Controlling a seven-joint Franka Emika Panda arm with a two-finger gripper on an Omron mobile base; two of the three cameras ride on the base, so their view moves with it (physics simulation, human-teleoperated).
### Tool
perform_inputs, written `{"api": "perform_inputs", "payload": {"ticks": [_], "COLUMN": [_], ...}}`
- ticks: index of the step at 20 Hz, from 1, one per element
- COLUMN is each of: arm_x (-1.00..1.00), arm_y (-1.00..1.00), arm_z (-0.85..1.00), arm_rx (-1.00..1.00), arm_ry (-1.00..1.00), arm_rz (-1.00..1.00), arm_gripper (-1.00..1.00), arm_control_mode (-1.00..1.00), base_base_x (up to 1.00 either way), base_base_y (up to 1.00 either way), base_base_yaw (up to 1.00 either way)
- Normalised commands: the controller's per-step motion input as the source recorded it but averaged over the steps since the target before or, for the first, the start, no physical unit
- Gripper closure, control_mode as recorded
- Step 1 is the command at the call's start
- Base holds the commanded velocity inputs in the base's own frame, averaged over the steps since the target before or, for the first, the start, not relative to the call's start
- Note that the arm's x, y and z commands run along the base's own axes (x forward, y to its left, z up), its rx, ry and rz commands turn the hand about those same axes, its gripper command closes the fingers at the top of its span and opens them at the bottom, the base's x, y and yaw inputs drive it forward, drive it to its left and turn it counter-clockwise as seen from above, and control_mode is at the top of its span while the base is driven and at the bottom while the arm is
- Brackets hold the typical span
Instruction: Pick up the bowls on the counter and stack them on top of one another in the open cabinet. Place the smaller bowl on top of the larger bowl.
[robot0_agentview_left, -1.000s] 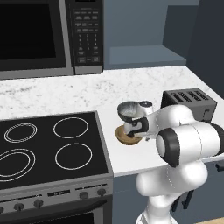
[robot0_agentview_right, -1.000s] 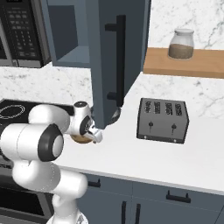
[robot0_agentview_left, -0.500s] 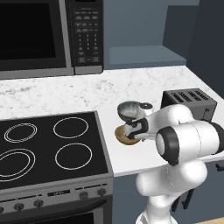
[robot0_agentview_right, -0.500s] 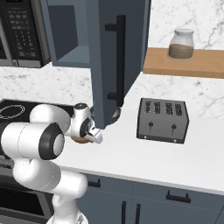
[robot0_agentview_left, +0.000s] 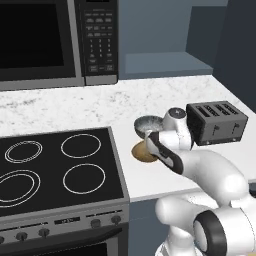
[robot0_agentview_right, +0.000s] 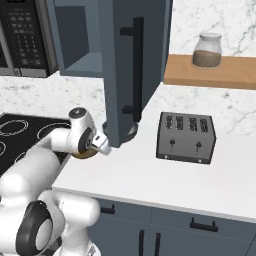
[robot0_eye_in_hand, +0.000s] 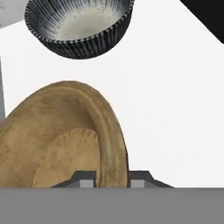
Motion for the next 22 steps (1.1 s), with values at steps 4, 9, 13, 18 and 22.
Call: {"api": "perform_inputs", "payload": {"ticks": [4, 9, 13, 18, 22], "arm_x": [-0.57, -0.04, 0.40, 0.82, 0.63], "arm_y": [0.00, -0.10, -0.37, -0.32, 0.00], "arm_z": [1.00, 1.00, 0.99, 0.83, 0.10], "arm_rx": [0.00, 0.00, 0.00, 0.02, 0.00], "arm_ry": [-0.50, -0.39, -0.11, 0.03, 0.07], "arm_rz": [-0.01, -0.09, -0.18, -0.19, -0.01], "arm_gripper": [1.00, 1.00, 1.00, 1.00, 1.00], "arm_control_mode": [-1.00, -1.00, -1.00, -1.00, -1.00], "base_base_x": [0.00, 0.00, 0.00, 0.00, 0.00], "base_base_y": [0.00, 0.00, 0.00, 0.00, 0.00], "base_base_yaw": [0.00, 0.00, 0.00, 0.00, 0.00]}}
